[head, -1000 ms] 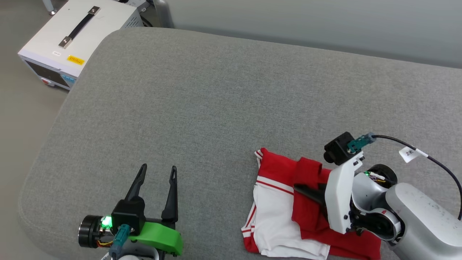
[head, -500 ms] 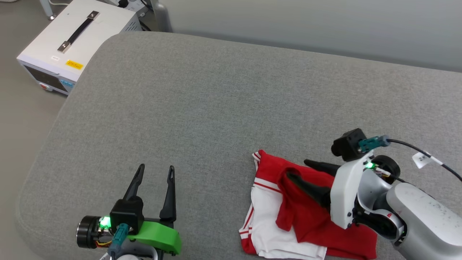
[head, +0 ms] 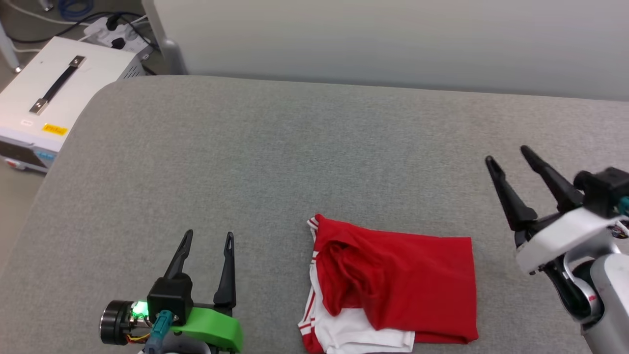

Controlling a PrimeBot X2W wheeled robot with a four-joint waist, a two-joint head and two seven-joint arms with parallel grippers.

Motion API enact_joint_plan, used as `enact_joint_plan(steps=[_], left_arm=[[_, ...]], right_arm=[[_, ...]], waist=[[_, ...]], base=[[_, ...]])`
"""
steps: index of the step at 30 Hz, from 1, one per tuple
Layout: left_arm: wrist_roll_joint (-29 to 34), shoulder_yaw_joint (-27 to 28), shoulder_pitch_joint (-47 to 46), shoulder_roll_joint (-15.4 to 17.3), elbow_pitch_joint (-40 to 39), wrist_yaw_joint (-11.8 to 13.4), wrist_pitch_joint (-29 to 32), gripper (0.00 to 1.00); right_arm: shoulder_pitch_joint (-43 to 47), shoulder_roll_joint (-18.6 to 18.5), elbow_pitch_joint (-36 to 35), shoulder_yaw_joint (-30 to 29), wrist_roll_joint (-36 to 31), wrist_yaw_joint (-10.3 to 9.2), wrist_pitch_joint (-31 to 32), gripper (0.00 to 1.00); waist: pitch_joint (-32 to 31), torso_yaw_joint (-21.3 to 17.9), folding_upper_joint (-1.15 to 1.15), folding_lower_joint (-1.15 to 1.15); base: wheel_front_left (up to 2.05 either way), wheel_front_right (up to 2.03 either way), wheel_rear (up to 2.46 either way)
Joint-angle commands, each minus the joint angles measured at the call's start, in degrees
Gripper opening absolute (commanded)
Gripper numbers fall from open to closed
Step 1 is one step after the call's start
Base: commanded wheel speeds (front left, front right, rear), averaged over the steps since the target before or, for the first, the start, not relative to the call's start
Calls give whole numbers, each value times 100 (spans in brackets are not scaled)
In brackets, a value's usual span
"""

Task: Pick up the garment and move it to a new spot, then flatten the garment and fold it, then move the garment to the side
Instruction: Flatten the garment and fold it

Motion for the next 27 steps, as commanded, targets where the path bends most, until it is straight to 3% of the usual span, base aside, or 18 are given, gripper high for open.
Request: enact_joint_plan(steps=[1,7,12,20,27], left_arm=[[48,31,77,41,-26,-3,-34,100],[84,62,114,84,-58,56,-34,100],[84,69,191,109,-99,78,-34,100],[83,83,366,125,-206,147,-34,100],[50,66,511,131,-334,137,-34,100]], right_arm=[[147,104,-4,-171,-334,-2,-263,100],[675,605,-54,-916,-1521,-2,-863,100],[1176,1118,-390,-1390,-1965,-2,-929,100],[2069,1759,-867,-1805,-2210,-2,-933,100],[2436,1956,-1066,-1925,-2162,-2,-934,100]], waist=[[-98,-138,0,0],[-180,-265,0,0],[-268,-293,0,0],[-382,-292,0,0],[-434,-276,0,0]], base=[[0,0,0],[0,0,0],[0,0,0],[0,0,0],[0,0,0]])
